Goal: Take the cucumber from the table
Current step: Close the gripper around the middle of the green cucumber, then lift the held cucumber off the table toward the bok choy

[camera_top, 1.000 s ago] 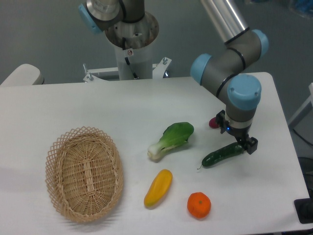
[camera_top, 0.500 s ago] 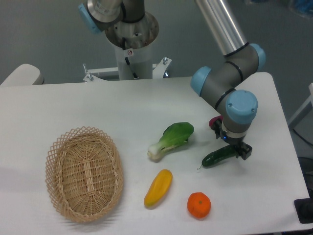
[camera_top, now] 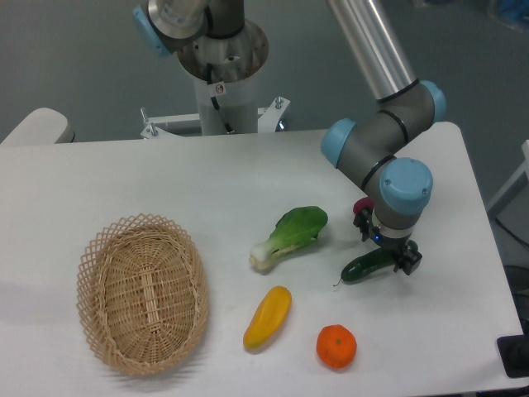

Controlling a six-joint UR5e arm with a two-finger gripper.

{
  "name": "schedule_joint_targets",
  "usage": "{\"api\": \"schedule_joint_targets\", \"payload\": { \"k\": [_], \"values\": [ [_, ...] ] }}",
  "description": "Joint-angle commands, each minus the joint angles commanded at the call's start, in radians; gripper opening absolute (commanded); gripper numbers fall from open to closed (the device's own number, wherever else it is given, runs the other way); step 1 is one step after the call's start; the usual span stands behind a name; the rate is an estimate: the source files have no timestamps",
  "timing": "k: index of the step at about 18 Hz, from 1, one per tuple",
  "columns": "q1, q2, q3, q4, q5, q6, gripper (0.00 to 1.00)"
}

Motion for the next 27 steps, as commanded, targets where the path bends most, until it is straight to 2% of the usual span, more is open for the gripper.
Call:
{"api": "schedule_joint_targets", "payload": {
  "k": [4,5,6,9,12,14,18,19,23,27],
  "values": [
    [0.0,0.0,0.008,0.0,0.0,0.012,0.41],
    [0.002,0.002,0.008,0.0,0.0,0.012,0.33],
    [0.002,0.002,0.012,0.0,0.0,0.014,0.3],
    [0.005,0.009,0.026,-0.006,-0.005,0.014,0.25],
    [0.003,0.018,0.037,-0.014,-0.005,0.014,0.25],
    [0.0,0.047,0.043,-0.017,-0.029,0.014,0.25],
    [-0.015,0.133,0.035,-0.075,-0.156,-0.006,0.25],
    [-0.024,0.161,0.029,-0.083,-0.188,-0.026,0.25],
    [-0.092,0.251,0.034,-0.181,-0.258,-0.167,0.25],
    [-0.185,0.279,0.043,-0.186,-0.267,-0.323,0.25]
  ]
}}
